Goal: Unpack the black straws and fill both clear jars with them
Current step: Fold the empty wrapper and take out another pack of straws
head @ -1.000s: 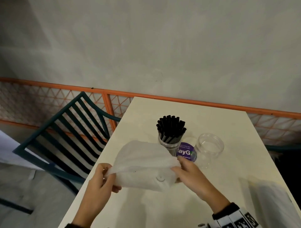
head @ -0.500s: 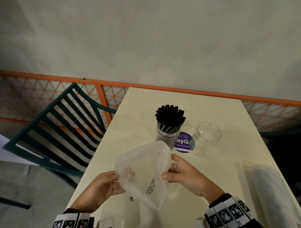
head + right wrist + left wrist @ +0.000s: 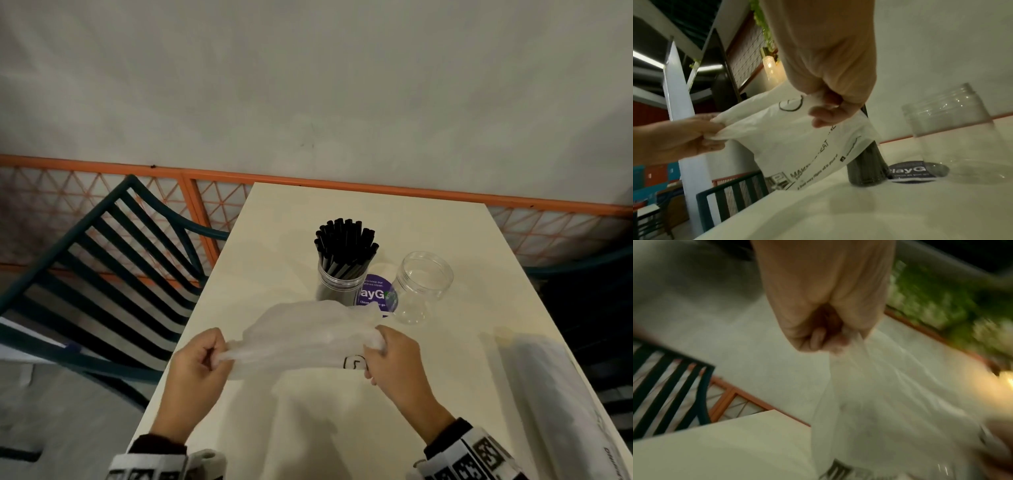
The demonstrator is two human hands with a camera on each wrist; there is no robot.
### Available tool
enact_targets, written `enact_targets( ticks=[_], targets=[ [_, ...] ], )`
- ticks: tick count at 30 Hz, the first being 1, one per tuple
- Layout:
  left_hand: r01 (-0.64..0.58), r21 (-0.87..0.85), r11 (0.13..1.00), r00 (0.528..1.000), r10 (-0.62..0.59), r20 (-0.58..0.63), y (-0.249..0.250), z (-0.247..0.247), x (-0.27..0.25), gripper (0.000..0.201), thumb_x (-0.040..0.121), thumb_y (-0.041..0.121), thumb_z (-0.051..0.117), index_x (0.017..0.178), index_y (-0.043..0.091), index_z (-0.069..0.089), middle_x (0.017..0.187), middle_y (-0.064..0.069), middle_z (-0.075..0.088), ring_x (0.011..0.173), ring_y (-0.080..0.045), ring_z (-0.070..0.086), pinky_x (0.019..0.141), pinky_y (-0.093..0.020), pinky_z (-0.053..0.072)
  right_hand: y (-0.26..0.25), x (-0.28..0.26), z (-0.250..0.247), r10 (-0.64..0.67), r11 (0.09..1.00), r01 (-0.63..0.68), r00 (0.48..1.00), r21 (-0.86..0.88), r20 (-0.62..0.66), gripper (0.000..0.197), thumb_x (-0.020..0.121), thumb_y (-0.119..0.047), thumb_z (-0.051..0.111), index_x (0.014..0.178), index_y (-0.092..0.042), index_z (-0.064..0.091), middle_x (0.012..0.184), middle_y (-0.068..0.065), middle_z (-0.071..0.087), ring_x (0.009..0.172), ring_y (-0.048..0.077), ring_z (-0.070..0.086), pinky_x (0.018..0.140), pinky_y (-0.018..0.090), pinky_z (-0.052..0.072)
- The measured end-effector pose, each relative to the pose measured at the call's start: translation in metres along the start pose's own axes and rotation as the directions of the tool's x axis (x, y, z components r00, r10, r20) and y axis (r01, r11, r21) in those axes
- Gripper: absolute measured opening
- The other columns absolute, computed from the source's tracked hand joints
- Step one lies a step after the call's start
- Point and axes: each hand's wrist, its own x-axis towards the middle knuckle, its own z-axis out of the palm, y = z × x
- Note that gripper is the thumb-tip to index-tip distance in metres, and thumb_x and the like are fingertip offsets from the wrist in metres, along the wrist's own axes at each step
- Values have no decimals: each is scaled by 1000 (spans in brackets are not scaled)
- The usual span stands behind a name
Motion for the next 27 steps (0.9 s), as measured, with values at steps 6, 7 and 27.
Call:
enact_targets(
  ticks=[6,7,27],
  targets=[
    [53,186,981,998,-46,-42,-24,5,-10,43,70,-19,53,62,20,36,77,3,43,62,-8,40,54,-17,34,18,-7,-1,-157,988,145,875,60,457,43,83,-33,65,120,-26,45,116,-11,48,105,7,53,79,9,46],
    [59,185,981,998,-55,-23,-28,2,-11,44,71,-17,54,64,24,39,80,4,46,66,-10,45,56,-18,38,21,-8,-4,-168,982,97,829,159,533,39,84,-34,64,119,-26,49,119,-8,53,106,6,56,81,15,50],
    [-142,577,805,920,-107,376,-79,-20,-49,55,61,13,76,78,41,32,82,9,38,52,-12,45,46,-26,45,45,-39,45,-223,788,538,701,-298,677,85,72,-80,40,141,-45,4,153,-12,-9,140,13,-17,113,40,-12]
  ],
)
